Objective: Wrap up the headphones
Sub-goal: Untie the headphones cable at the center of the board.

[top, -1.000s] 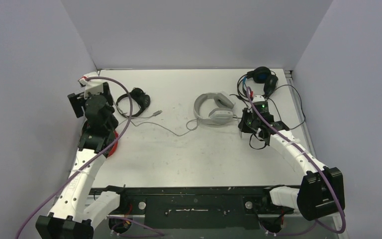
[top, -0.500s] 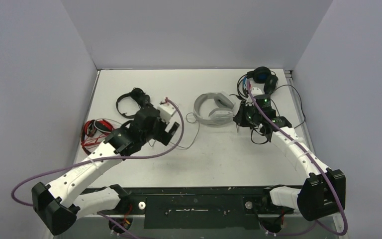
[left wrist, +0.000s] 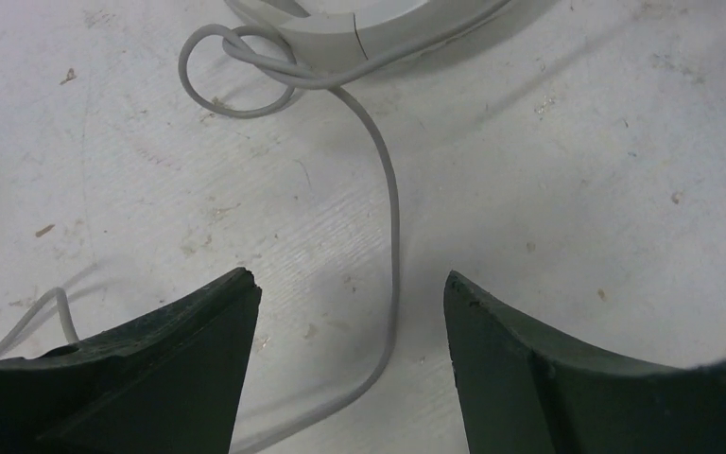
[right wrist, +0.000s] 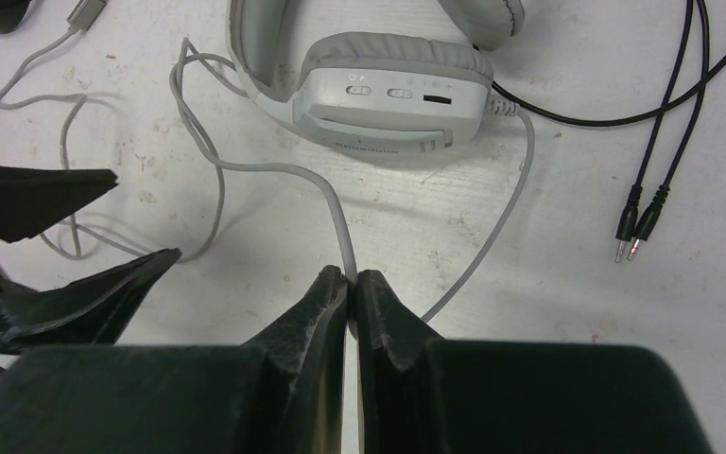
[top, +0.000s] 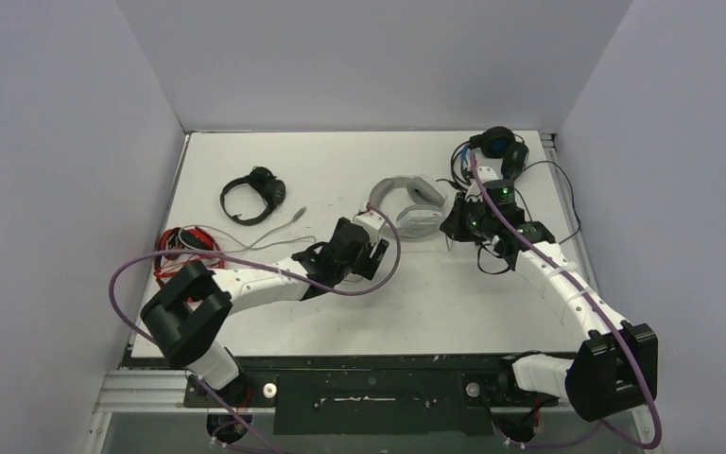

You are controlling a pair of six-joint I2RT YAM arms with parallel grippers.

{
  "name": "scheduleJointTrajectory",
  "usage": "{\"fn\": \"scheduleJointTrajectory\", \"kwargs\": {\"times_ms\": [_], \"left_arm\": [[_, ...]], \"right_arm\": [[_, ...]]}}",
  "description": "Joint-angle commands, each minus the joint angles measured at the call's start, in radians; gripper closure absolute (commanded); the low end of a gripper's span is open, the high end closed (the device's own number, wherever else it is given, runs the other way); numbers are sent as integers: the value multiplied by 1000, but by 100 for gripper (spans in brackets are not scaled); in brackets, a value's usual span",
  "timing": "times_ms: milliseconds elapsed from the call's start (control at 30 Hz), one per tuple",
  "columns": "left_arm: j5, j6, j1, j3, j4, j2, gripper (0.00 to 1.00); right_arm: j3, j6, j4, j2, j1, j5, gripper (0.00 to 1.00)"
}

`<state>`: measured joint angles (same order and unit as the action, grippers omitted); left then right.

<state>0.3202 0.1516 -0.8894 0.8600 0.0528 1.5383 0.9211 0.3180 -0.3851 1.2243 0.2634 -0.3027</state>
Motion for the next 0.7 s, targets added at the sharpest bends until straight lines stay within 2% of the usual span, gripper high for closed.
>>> {"fn": "scheduleJointTrajectory", "kwargs": {"times_ms": [0, 233, 300, 333, 367, 400, 467, 567, 667], "left_arm": [[58, 36, -5, 86, 175, 103, 32], [94, 94, -6, 84, 294, 237, 33], [98, 100, -7, 74, 353, 269, 40], [123, 101, -8, 74, 359, 289, 51], [157, 92, -7, 81, 351, 298, 72], [218, 82, -7, 85, 327, 295, 98], [364, 88, -5, 71, 255, 238, 100], [565, 55, 13, -21, 180, 43, 100], [649, 81, 113, -38, -33, -205, 100]], "right_arm": [[33, 8, 24, -42, 6, -3, 100], [36, 21, 28, -56, 2, -4, 100], [37, 25, 28, -63, 1, -1, 100], [39, 31, 25, -67, -4, 10, 100], [41, 38, 21, -72, -10, 33, 100], [40, 53, 17, -82, -18, 70, 100], [34, 93, 1, -100, -42, 191, 100], [23, 151, -21, -128, -80, 349, 100], [4, 177, -28, -145, -94, 442, 100]]}}
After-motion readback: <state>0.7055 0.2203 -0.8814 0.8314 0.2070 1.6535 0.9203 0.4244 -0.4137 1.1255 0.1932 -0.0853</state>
